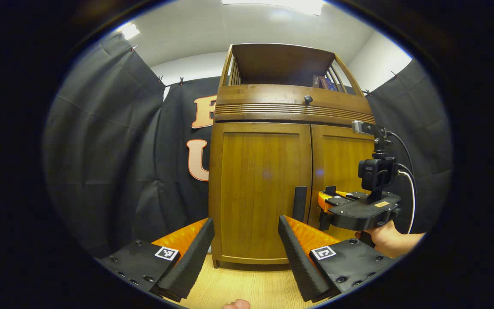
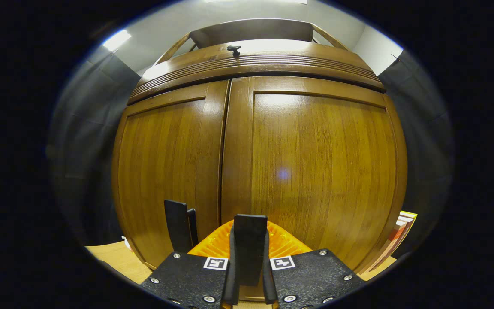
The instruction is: Open the right door of the double-door shoe cabinet with the right hand, and open the left door with the left hand.
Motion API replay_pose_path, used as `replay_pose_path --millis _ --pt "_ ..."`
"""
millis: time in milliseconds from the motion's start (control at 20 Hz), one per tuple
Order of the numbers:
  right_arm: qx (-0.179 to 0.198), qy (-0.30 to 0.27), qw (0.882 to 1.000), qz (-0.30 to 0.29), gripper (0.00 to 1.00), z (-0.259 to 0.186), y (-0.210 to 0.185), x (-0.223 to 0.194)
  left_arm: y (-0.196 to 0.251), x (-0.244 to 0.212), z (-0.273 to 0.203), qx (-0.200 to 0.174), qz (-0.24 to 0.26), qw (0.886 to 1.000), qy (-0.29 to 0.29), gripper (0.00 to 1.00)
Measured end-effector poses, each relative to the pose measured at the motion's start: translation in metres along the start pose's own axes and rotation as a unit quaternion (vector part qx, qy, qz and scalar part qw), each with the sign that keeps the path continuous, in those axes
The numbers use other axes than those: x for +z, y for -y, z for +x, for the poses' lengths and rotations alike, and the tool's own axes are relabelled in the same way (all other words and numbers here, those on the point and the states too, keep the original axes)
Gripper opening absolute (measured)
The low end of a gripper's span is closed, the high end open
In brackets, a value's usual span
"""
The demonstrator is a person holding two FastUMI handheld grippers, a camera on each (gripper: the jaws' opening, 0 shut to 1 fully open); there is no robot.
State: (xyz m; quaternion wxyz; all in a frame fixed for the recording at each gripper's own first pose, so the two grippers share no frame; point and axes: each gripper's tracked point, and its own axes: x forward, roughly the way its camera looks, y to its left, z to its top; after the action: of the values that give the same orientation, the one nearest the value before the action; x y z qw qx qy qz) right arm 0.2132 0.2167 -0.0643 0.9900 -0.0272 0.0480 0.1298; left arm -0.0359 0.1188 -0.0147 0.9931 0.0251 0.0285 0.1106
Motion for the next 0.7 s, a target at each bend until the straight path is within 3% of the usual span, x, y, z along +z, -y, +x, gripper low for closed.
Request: replay_pose_path --millis 50,100,200,250,300,350,700 --pt "0.004 -0.001 1.000 0.004 0.19 -0.004 -0.001 0.000 0.000 0.001 -0.002 0.000 0.000 1.000 0.001 0.93" --pt "0.007 0.001 1.000 0.005 0.22 -0.008 -0.001 0.001 0.000 0.002 -0.002 0.001 -0.001 1.000 0.002 0.93" --pt "0.012 0.000 1.000 0.003 0.19 -0.018 -0.001 0.002 0.002 0.002 -0.004 0.001 -0.002 1.000 0.001 0.96" --pt "0.017 0.007 1.000 0.008 0.19 -0.021 -0.001 0.005 0.003 0.001 -0.004 -0.001 -0.003 1.000 0.000 0.93" --pt "0.024 0.007 1.000 0.015 0.19 -0.028 -0.002 0.006 0.006 0.001 -0.005 -0.003 -0.003 1.000 -0.001 0.96" --pt "0.027 0.008 0.999 0.018 0.22 -0.032 -0.002 0.007 0.009 0.001 -0.006 -0.006 -0.004 1.000 0.000 0.96" --pt "0.034 0.012 0.999 0.024 0.19 -0.071 0.005 0.010 0.037 -0.001 -0.005 -0.030 -0.007 1.000 -0.007 0.93"
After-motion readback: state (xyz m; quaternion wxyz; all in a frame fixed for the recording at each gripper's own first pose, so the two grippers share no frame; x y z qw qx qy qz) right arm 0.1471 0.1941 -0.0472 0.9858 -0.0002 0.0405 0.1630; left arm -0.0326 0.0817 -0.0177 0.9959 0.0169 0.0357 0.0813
